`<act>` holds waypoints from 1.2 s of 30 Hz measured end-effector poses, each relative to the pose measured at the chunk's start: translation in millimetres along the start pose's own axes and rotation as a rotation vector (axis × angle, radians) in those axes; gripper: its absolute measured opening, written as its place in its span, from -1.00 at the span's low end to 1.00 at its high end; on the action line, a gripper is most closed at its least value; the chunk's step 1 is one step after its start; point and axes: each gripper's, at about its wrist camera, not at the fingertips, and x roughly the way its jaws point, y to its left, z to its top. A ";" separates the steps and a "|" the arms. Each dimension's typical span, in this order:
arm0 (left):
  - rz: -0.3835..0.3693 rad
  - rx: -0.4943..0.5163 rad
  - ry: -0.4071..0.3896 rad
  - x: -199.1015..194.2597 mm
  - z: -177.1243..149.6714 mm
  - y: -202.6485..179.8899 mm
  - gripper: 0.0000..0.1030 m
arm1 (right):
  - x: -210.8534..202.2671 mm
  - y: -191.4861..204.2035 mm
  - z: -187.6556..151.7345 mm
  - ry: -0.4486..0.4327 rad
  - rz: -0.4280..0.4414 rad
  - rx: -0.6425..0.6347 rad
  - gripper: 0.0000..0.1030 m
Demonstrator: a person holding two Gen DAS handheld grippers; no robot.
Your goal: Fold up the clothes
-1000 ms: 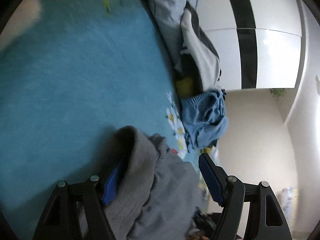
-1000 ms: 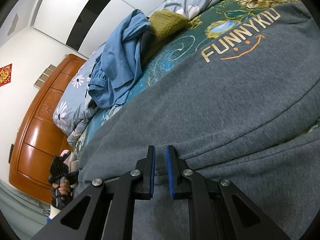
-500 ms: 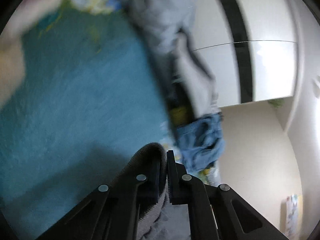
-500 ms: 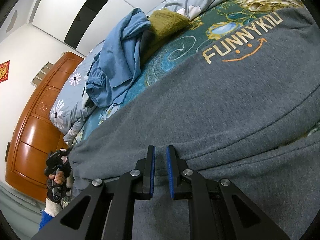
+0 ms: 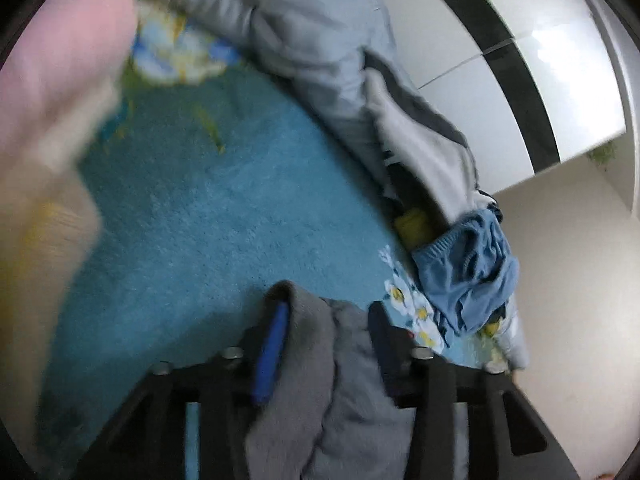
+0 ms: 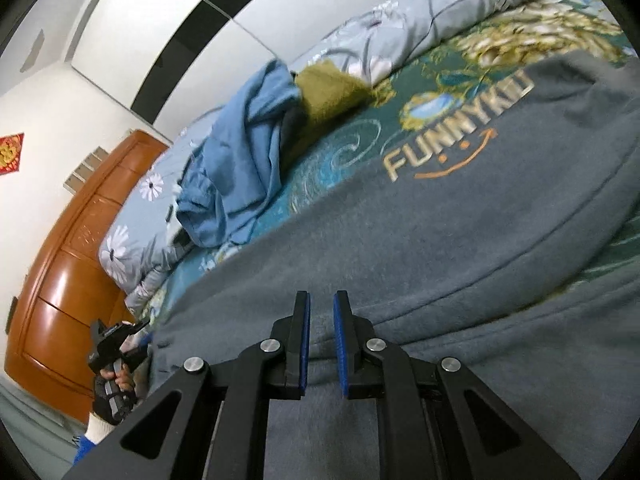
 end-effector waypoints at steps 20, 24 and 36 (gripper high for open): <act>0.057 -0.138 -0.051 -123.2 -212.2 60.1 0.34 | -223.3 -173.6 -70.1 -0.296 -0.192 0.360 -0.32; -0.032 -0.157 -0.041 -110.1 -219.6 54.8 0.31 | -208.8 -186.4 -76.7 -0.252 -0.108 0.426 -0.31; -0.036 -0.213 -0.087 -92.1 -220.8 50.5 -0.22 | -176.6 -164.9 -85.7 -0.239 0.092 0.428 -0.52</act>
